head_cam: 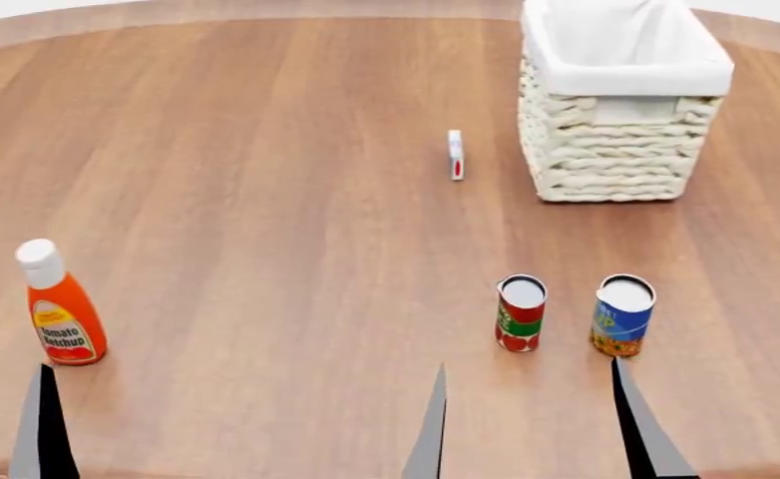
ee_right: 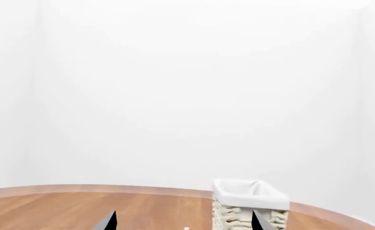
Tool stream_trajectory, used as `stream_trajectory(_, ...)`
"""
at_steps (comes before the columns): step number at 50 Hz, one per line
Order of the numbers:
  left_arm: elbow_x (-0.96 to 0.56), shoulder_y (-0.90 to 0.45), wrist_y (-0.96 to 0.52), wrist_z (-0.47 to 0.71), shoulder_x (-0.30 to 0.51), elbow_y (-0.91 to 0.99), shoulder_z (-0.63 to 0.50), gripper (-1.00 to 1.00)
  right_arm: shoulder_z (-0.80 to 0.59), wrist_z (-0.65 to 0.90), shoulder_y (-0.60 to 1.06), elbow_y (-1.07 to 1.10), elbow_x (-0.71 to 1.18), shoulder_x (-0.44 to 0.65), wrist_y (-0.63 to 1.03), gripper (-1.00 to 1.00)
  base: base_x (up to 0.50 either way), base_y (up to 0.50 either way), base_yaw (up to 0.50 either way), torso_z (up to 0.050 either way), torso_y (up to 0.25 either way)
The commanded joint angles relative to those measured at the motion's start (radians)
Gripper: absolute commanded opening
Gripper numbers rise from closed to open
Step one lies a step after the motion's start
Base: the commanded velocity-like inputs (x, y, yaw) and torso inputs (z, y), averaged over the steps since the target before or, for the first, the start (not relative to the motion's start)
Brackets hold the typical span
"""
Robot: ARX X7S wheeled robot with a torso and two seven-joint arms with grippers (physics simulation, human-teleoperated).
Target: Pick up the cream cheese box, and put it in the basket.
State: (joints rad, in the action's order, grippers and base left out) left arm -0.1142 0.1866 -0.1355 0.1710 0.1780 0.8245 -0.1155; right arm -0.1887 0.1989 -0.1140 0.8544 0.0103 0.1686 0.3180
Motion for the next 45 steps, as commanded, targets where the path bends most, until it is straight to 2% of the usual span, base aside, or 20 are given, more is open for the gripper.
stream_trajectory(1, -0.006, -0.001, -0.001, 0.011, 0.01, 0.003, -0.007, 1.0, -0.008, 0.011, 0.002, -0.002, 0.003, 0.009, -0.001, 1.0, 0.0, 0.11, 0.0, 0.0, 0.0)
stream_trajectory(16, -0.009, 0.004, 0.015, 0.02, 0.021, -0.011, -0.014, 1.0, -0.017, 0.035, 0.01, -0.011, -0.006, 0.013, 0.017, 1.0, 0.0, 0.05, 0.0, 0.0, 0.0)
stream_trajectory(25, -0.007, 0.006, 0.017, 0.026, 0.028, -0.007, -0.025, 1.0, -0.023, 0.043, 0.013, -0.027, -0.012, 0.022, 0.006, 1.0, 0.45, 0.0, 0.0, 0.0, 0.0)
stream_trajectory(36, -0.012, 0.004, 0.019, 0.033, 0.036, -0.007, -0.029, 1.0, -0.025, 0.051, 0.014, -0.023, -0.002, 0.028, 0.005, 1.0, 0.13, 0.0, 0.0, 0.0, 0.0)
stream_trajectory(45, -0.014, 0.003, 0.019, 0.04, 0.042, -0.007, -0.033, 1.0, -0.021, 0.056, 0.015, -0.022, 0.015, 0.031, 0.009, 1.0, 0.5, 0.0, 0.0, 0.0, 0.0)
